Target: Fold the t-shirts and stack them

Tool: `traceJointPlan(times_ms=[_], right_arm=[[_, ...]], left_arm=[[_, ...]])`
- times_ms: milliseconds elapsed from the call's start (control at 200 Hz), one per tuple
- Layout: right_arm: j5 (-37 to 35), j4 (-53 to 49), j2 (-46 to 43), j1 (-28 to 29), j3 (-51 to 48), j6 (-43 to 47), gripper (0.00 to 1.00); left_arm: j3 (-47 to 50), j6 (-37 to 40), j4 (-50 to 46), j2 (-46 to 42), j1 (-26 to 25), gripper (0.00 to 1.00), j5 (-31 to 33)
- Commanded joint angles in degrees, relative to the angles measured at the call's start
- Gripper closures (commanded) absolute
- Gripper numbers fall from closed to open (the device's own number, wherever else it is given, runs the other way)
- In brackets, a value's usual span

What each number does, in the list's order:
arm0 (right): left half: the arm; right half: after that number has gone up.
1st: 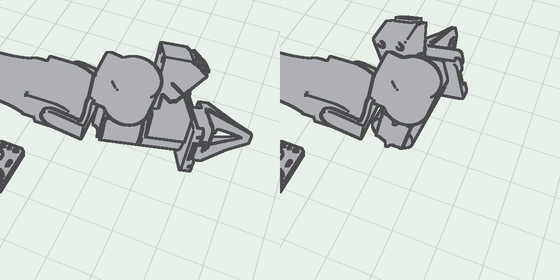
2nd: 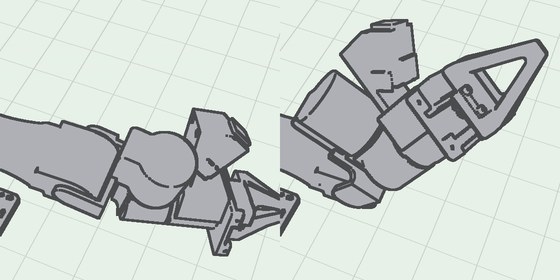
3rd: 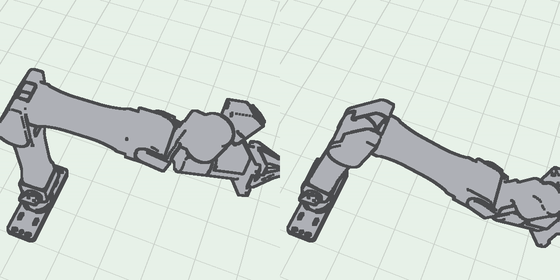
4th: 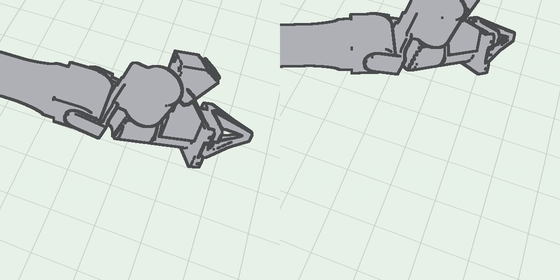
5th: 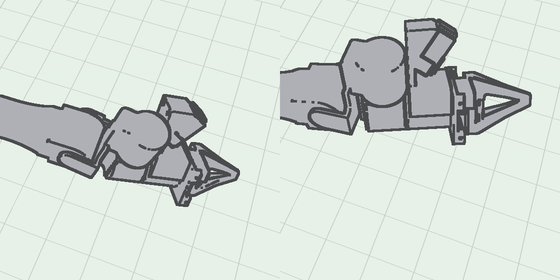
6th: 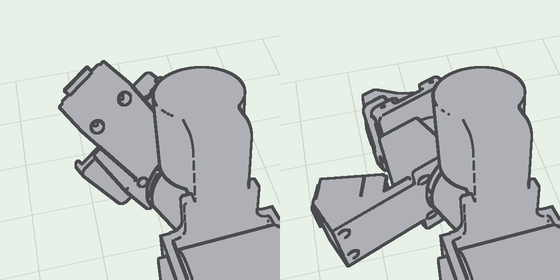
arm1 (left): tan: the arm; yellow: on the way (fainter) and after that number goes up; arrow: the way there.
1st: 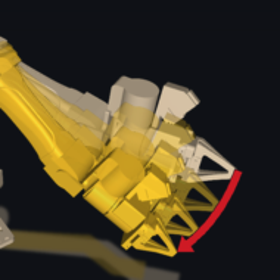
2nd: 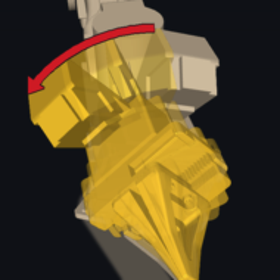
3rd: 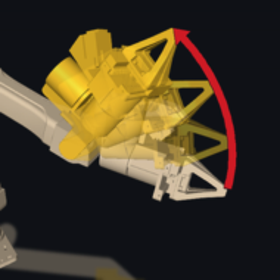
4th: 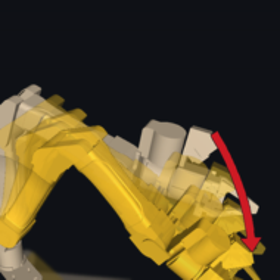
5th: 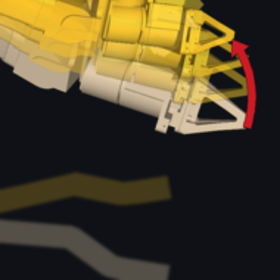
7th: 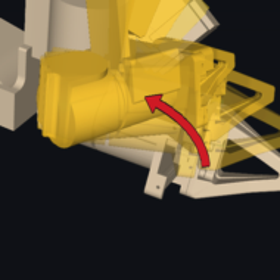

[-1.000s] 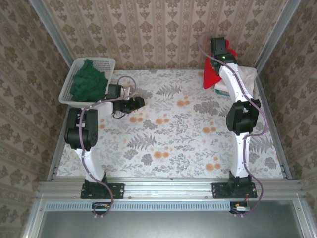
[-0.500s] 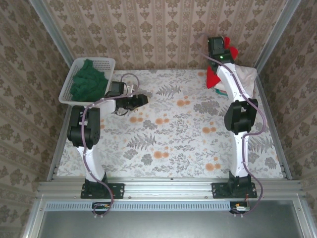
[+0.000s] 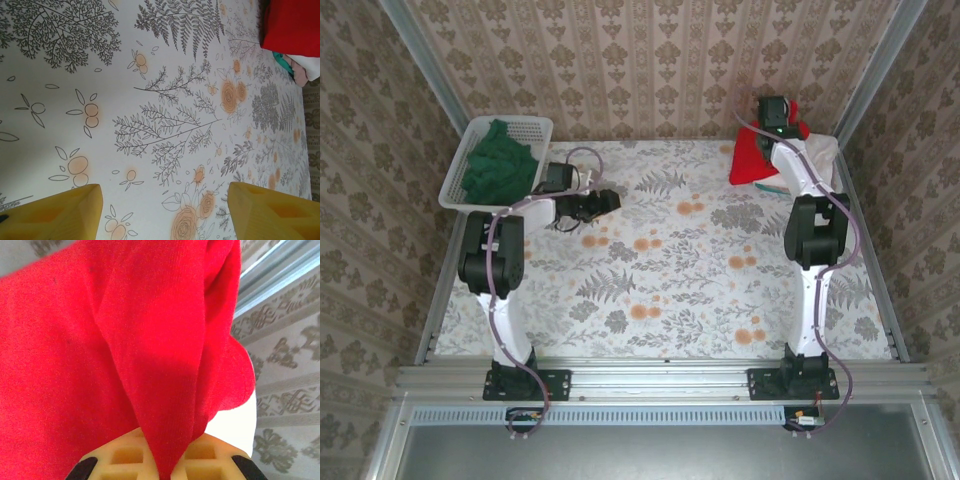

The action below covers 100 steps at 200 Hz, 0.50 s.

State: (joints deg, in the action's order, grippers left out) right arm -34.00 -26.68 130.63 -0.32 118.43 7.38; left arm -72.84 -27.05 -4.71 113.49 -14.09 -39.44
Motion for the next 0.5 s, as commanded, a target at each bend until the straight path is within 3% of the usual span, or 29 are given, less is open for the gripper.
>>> traceJointPlan(times_ms=[0, 285, 495], right_arm=[[5.4, 5.1, -7.0, -2.9, -4.5, -5.2, 1.0], [23.0, 14.4, -16.4, -13.2, -17.7, -15.2, 1.0], [31.5, 15.5, -16.1, -18.9, -17.2, -19.7, 1.0]], left_arm=[[-2.1, 0.8, -2.3, 0.7, -0.8, 0.32, -0.6], [-2.7, 0.4, -2.5, 1.7, -1.0, 0.32, -0.6], [-2.8, 1.0, -3.6, 1.1, -1.5, 0.32, -0.4]])
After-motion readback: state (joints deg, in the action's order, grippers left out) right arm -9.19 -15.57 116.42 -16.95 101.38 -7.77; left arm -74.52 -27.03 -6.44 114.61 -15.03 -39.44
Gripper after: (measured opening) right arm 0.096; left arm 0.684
